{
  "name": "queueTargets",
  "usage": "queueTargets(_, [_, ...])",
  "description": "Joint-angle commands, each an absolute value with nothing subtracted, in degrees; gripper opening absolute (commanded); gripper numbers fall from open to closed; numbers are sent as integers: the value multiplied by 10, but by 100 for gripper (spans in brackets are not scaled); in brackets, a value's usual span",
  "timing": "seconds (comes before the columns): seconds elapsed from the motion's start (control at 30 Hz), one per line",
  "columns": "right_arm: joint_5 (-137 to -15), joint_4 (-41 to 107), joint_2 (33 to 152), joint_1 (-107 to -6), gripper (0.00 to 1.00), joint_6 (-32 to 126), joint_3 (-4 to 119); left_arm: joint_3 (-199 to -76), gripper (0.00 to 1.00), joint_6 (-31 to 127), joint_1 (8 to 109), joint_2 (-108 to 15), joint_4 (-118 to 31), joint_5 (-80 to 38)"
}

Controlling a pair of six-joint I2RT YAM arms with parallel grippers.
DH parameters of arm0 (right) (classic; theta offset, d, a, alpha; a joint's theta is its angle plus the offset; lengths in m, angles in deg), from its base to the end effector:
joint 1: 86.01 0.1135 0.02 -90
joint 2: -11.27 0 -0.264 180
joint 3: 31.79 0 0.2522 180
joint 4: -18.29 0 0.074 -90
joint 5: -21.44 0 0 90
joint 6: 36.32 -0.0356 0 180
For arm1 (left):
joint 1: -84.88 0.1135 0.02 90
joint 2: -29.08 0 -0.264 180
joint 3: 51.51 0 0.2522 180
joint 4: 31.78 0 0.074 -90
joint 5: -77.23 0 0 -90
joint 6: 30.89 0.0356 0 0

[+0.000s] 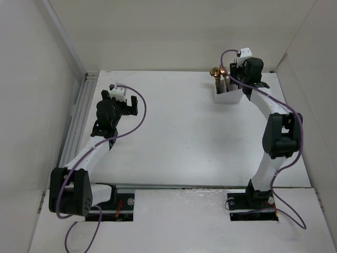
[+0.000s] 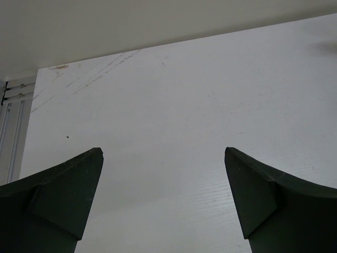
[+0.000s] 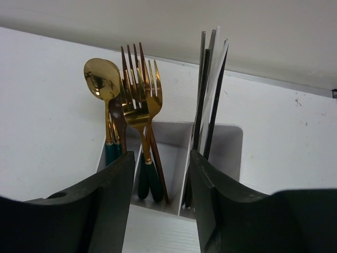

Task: Sort the eating utensils into containers

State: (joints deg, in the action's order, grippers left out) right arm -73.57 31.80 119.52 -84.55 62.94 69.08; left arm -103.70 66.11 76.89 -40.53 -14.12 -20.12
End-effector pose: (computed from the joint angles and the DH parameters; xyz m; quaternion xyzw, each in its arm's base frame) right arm 0.4548 0.0147 0.2928 -0.1015 0.8169 -0.0026 0.5678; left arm 0.2746 -0.0431 0.2859 0.1369 0.6922 -0.0513 0.7067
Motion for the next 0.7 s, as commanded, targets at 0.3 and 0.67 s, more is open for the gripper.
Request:
queueTargets(0.3, [-477,288,947,-900,93,565,620,-1048,100,655,771,-361,-126,-176])
queueTargets(0.67, [-263,299,722,-1081,99,405,390,-1060,100,632,765,-343,-229,-22])
